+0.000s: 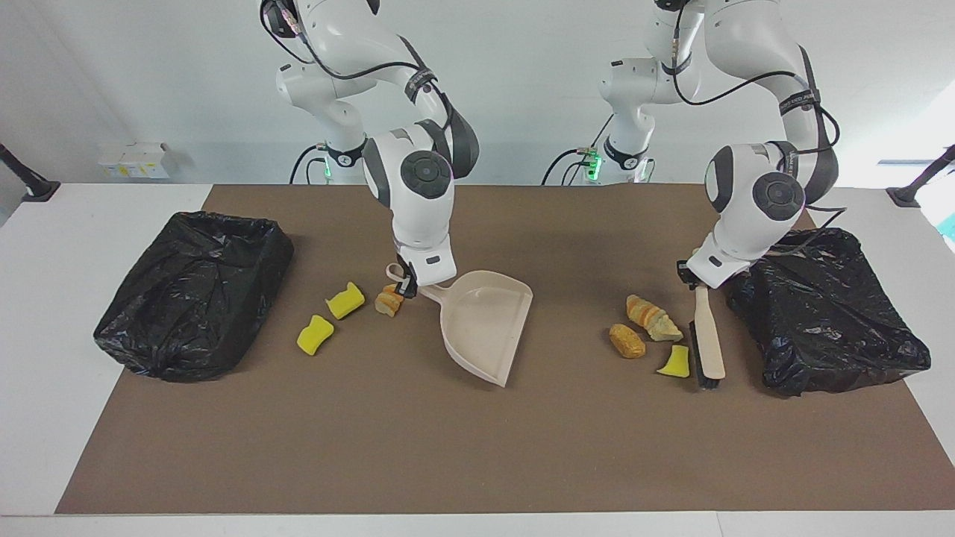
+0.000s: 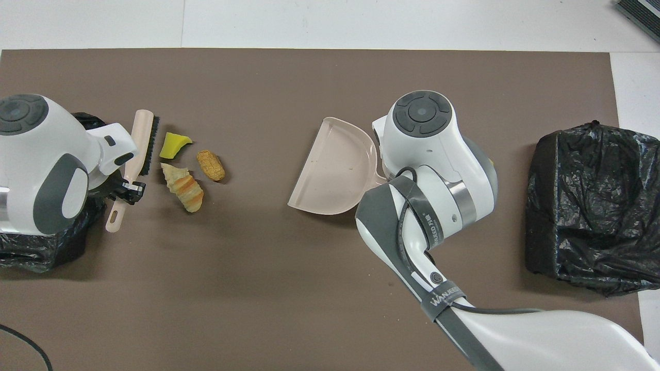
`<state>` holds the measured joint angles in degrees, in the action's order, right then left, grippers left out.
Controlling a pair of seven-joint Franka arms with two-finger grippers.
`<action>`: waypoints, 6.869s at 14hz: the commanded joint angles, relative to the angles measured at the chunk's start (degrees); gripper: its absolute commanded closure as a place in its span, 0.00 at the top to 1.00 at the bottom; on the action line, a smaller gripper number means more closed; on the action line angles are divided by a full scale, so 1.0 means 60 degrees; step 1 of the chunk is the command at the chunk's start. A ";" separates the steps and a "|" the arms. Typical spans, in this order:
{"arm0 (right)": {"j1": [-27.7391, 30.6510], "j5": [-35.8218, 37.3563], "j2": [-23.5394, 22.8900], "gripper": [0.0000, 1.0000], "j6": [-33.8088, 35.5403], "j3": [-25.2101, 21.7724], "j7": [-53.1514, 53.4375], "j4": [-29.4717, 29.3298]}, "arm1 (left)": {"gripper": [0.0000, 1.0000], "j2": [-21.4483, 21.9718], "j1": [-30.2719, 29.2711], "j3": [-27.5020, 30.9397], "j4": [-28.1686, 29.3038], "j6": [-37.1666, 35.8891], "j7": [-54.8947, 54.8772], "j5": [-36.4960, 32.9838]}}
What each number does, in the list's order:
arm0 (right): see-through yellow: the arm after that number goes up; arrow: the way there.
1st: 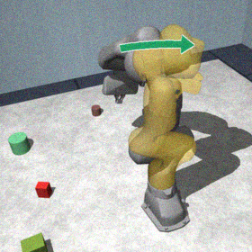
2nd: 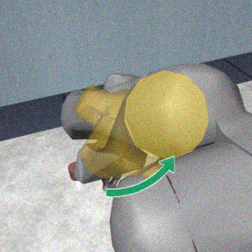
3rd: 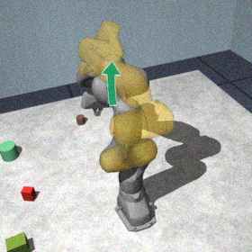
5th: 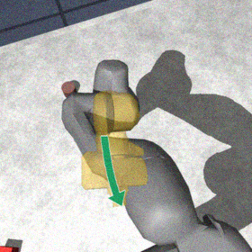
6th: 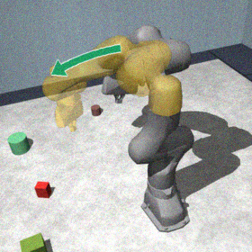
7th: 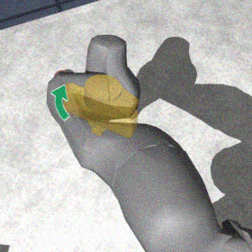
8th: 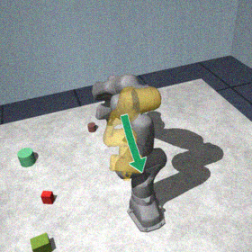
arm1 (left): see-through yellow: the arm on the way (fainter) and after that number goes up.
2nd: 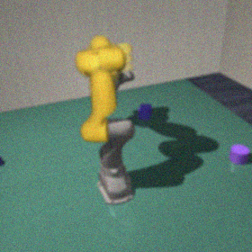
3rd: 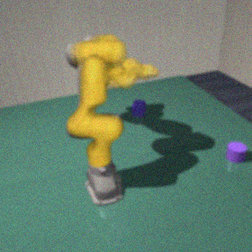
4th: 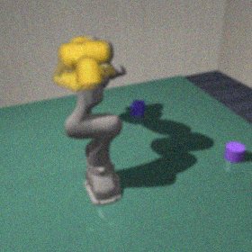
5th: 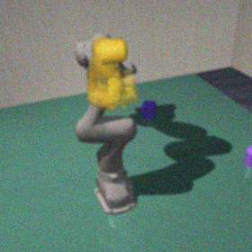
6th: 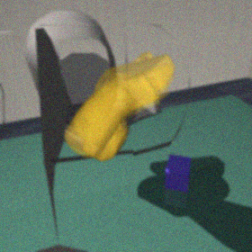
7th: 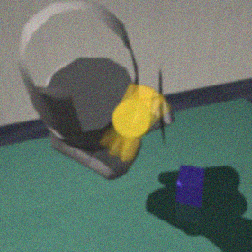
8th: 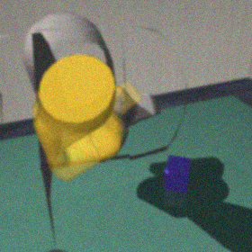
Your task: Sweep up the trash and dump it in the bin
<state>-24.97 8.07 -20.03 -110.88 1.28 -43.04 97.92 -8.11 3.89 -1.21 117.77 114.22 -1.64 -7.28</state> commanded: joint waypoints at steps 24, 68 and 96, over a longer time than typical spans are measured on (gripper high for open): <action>0.0322 0.0177 0.0409 0.00 -0.2042 0.0065 -0.2314 0.1611 | 0.00 0.1203 0.4816 -0.0062 -0.0130 -0.0546 0.4148 0.4363; 0.4083 -0.0378 0.1888 0.00 0.0302 -0.0037 -0.5598 0.0262 | 0.00 0.2333 0.7686 -0.0238 0.2519 0.0957 0.7014 0.2986; 0.8381 0.3763 0.2693 0.00 0.1883 -0.0169 -0.5761 0.0262 | 1.00 0.2112 0.6211 -0.0135 0.1834 0.1559 0.7481 0.3543</action>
<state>27.25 26.51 -5.81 -101.74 -0.28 -78.72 98.94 3.44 45.18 -1.90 131.02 125.20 43.02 14.60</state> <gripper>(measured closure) 0.687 0.000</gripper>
